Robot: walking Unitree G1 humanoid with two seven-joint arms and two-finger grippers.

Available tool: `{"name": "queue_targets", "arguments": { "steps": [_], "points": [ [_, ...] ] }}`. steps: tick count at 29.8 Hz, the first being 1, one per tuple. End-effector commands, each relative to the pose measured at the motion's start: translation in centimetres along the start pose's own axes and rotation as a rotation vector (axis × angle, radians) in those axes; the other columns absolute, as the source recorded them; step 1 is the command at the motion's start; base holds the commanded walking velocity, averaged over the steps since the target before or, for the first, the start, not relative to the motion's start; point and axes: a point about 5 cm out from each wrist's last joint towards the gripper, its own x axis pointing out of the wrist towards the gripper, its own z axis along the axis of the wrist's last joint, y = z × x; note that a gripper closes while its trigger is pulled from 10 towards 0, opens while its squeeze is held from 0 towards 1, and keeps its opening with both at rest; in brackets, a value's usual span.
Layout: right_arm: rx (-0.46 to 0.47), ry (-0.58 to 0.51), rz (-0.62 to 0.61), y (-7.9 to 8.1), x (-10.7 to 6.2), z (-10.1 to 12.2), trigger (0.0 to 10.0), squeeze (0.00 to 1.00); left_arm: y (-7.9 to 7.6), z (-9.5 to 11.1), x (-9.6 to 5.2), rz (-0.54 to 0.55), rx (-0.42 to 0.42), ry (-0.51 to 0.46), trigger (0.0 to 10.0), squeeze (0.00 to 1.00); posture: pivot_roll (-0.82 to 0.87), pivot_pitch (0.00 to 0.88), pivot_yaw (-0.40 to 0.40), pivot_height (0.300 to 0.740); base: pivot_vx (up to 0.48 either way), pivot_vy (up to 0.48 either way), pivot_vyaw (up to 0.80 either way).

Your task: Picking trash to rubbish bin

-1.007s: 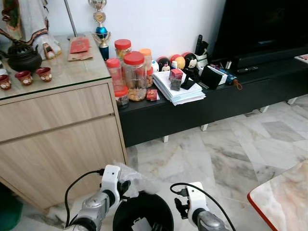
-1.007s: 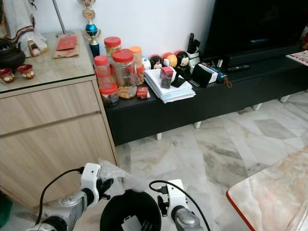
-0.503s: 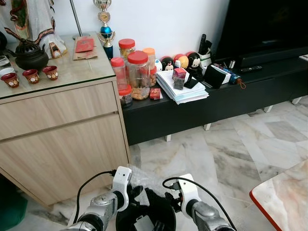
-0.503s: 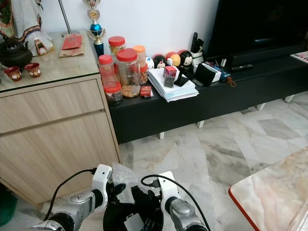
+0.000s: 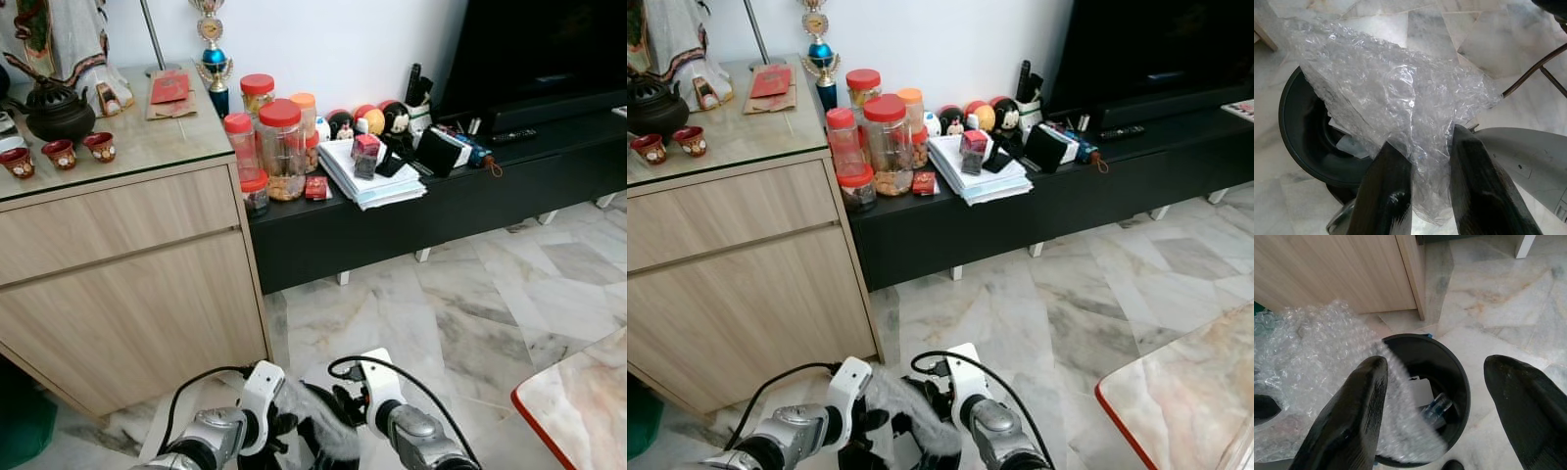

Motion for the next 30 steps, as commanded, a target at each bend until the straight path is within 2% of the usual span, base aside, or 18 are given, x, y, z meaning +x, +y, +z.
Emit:
{"name": "queue_targets", "arguments": {
  "steps": [1, 17, 18, 19, 20, 30],
  "points": [
    [-0.014, -0.020, 0.002, 0.00, 0.11, 0.65, 10.0, 0.00, 0.02, -0.38, -0.01, 0.005, 0.007, 0.029, 10.0, 0.00, -0.03, 0.014, 0.017, 0.740, 0.000, 0.000, 0.00],
    [-0.014, -0.011, 0.006, 0.06, 0.06, 0.33, 10.0, 0.00, 0.20, -0.56, -0.07, 0.031, 0.012, 0.041, 10.0, 0.00, -0.02, 0.005, 0.016, 0.740, 0.000, 0.000, 0.00],
    [-0.014, -0.011, 0.006, 0.06, 0.06, 0.33, 10.0, 0.00, 0.21, -0.54, -0.07, 0.031, 0.012, 0.040, 10.0, 0.10, -0.02, 0.005, 0.016, 0.740, 0.000, 0.000, 0.00],
    [-0.014, -0.011, 0.005, 0.06, 0.06, 0.32, 10.0, 0.00, 0.20, -0.54, -0.07, 0.030, 0.013, 0.040, 10.0, 0.64, -0.02, 0.005, 0.016, 0.740, 0.000, 0.000, 0.00],
    [-0.014, -0.011, 0.005, 0.06, 0.06, 0.32, 10.0, 0.00, 0.20, -0.53, -0.07, 0.031, 0.013, 0.039, 10.0, 1.00, -0.02, 0.005, 0.016, 0.740, 0.000, 0.000, 0.00],
    [-0.008, -0.009, 0.001, 0.02, 0.03, 0.23, 10.0, 0.00, 0.25, -0.36, -0.08, 0.033, 0.011, 0.033, 10.0, 1.00, -0.02, 0.021, 0.012, 0.740, 0.000, 0.000, 0.00]
  ]
}}
